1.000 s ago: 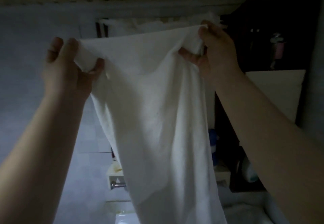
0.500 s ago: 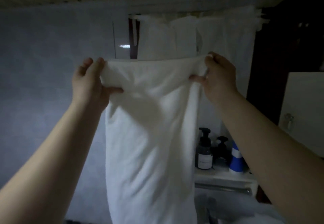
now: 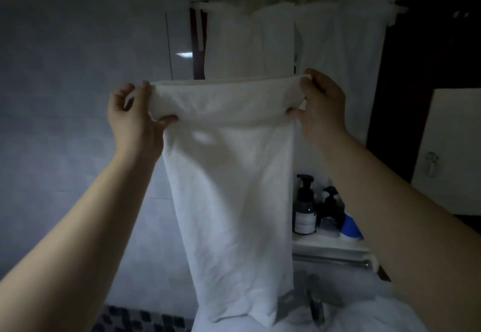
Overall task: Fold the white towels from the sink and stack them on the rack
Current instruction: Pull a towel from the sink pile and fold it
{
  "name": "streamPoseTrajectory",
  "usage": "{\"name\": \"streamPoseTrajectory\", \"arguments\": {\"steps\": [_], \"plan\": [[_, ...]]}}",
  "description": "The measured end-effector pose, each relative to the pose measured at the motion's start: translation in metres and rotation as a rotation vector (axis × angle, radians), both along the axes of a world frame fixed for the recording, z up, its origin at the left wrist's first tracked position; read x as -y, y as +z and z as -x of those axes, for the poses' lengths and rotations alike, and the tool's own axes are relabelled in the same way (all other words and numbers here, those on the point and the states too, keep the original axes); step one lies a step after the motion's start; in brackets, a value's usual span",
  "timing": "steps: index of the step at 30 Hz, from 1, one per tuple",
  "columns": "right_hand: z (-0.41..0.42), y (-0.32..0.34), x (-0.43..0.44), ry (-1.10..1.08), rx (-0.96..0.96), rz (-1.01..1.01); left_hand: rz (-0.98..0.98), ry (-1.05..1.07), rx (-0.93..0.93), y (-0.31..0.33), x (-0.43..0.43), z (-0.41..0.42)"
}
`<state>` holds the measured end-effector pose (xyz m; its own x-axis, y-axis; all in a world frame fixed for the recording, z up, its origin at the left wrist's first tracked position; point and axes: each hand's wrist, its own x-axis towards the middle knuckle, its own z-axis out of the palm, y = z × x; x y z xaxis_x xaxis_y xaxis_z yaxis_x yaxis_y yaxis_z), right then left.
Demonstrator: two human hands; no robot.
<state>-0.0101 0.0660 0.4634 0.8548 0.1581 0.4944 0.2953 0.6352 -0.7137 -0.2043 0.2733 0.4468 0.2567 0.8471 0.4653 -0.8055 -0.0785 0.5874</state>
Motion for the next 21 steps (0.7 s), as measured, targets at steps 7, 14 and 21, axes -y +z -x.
{"name": "streamPoseTrajectory", "arguments": {"steps": [7,14,21], "plan": [[0.001,0.004,0.001,-0.003,-0.007,0.188,-0.044,-0.003,-0.091,0.002,-0.021,-0.003],[0.013,0.047,-0.017,-0.058,0.041,0.116,-0.133,-0.045,-0.085,0.046,-0.038,-0.002],[0.015,0.032,-0.04,-0.108,-0.01,0.099,-0.114,-0.164,-0.2,0.041,-0.069,-0.006]]}}
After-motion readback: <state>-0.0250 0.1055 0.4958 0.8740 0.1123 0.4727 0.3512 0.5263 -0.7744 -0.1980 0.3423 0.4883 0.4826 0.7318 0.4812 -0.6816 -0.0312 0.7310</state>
